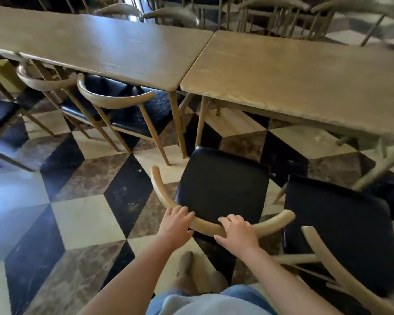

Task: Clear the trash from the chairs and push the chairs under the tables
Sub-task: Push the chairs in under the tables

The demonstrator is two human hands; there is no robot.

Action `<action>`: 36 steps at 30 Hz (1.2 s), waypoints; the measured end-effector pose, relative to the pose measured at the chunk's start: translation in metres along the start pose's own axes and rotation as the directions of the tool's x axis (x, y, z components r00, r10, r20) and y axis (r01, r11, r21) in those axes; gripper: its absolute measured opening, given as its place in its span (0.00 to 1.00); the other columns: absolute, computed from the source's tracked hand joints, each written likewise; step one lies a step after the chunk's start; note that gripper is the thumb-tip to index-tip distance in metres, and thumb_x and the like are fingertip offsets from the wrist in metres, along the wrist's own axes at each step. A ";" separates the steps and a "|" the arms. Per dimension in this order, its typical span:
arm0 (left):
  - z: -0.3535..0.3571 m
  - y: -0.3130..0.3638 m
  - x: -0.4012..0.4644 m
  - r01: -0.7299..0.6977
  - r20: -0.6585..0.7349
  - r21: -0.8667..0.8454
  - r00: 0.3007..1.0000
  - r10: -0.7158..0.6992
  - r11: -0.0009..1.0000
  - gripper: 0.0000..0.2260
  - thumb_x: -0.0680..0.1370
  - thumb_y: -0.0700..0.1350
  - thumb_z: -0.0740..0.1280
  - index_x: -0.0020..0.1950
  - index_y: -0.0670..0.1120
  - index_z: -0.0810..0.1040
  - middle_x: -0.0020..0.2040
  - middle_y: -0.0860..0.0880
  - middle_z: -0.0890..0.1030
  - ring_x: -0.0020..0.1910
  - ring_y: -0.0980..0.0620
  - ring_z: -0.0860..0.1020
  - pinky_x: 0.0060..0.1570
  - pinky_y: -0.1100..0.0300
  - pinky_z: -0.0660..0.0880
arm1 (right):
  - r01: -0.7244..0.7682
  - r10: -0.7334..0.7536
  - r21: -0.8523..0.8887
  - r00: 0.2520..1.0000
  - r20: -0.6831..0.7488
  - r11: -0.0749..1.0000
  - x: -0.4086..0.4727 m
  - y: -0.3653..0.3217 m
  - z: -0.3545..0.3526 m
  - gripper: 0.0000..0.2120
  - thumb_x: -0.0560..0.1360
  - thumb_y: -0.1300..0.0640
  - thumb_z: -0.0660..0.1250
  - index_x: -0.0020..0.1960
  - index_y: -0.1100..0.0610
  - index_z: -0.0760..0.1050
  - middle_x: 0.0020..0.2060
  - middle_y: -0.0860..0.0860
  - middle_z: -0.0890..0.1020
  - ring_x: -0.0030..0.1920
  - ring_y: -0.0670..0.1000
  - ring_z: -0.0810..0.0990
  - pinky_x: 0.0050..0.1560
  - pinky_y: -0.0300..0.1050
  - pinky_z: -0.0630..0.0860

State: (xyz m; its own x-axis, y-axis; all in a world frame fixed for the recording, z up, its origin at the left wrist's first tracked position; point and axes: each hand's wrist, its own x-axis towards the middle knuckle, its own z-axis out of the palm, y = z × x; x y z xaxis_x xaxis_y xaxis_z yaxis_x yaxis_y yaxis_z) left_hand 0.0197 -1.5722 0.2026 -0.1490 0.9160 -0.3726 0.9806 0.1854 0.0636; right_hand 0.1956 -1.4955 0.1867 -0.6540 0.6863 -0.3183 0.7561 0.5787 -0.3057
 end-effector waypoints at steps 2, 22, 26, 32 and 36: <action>-0.001 -0.015 0.010 -0.073 0.006 -0.019 0.997 0.073 0.997 0.18 0.77 0.51 0.65 0.67 0.53 0.70 0.65 0.50 0.73 0.68 0.48 0.67 0.71 0.47 0.58 | -0.026 0.026 -0.002 0.999 0.019 1.000 0.004 -0.007 0.004 0.21 0.73 0.42 0.65 0.62 0.50 0.71 0.55 0.49 0.77 0.55 0.50 0.74 0.56 0.48 0.74; -0.032 -0.082 0.100 -0.407 0.063 -0.083 0.909 0.413 0.910 0.15 0.75 0.50 0.68 0.62 0.54 0.77 0.58 0.53 0.79 0.58 0.54 0.76 0.62 0.56 0.73 | -0.284 0.286 0.054 0.957 -0.046 0.957 0.044 -0.007 -0.019 0.16 0.72 0.45 0.68 0.56 0.52 0.75 0.49 0.49 0.79 0.52 0.49 0.76 0.53 0.43 0.73; -0.044 -0.073 0.131 -0.409 0.082 -0.085 0.906 0.416 0.908 0.14 0.75 0.51 0.68 0.61 0.54 0.77 0.57 0.53 0.79 0.58 0.54 0.76 0.61 0.55 0.75 | -0.270 0.272 0.035 0.959 -0.080 0.962 0.064 0.012 -0.034 0.16 0.73 0.47 0.68 0.56 0.53 0.75 0.50 0.49 0.80 0.51 0.49 0.78 0.53 0.42 0.73; -0.073 -0.062 0.193 -0.397 0.102 -0.045 0.911 0.399 0.917 0.15 0.76 0.51 0.67 0.62 0.53 0.76 0.58 0.53 0.79 0.57 0.54 0.76 0.61 0.56 0.74 | -0.233 0.234 0.025 0.965 -0.118 0.972 0.112 0.045 -0.065 0.15 0.73 0.47 0.68 0.54 0.55 0.76 0.47 0.50 0.81 0.48 0.49 0.79 0.51 0.43 0.74; -0.094 -0.059 0.239 -0.370 0.150 -0.004 0.918 0.366 0.929 0.15 0.77 0.51 0.66 0.63 0.52 0.76 0.58 0.52 0.79 0.56 0.53 0.77 0.59 0.56 0.75 | -0.206 0.206 0.013 0.970 -0.128 0.979 0.151 0.066 -0.085 0.15 0.73 0.47 0.67 0.53 0.56 0.76 0.48 0.52 0.81 0.48 0.51 0.79 0.51 0.44 0.74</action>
State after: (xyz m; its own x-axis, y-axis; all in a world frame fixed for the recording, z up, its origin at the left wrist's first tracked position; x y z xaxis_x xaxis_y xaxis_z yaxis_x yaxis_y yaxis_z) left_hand -0.0859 -1.3308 0.1971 0.2411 0.8559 -0.4576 0.9657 -0.1649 0.2005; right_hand 0.1492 -1.3165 0.1950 -0.4757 0.8414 -0.2564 0.8740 0.4193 -0.2457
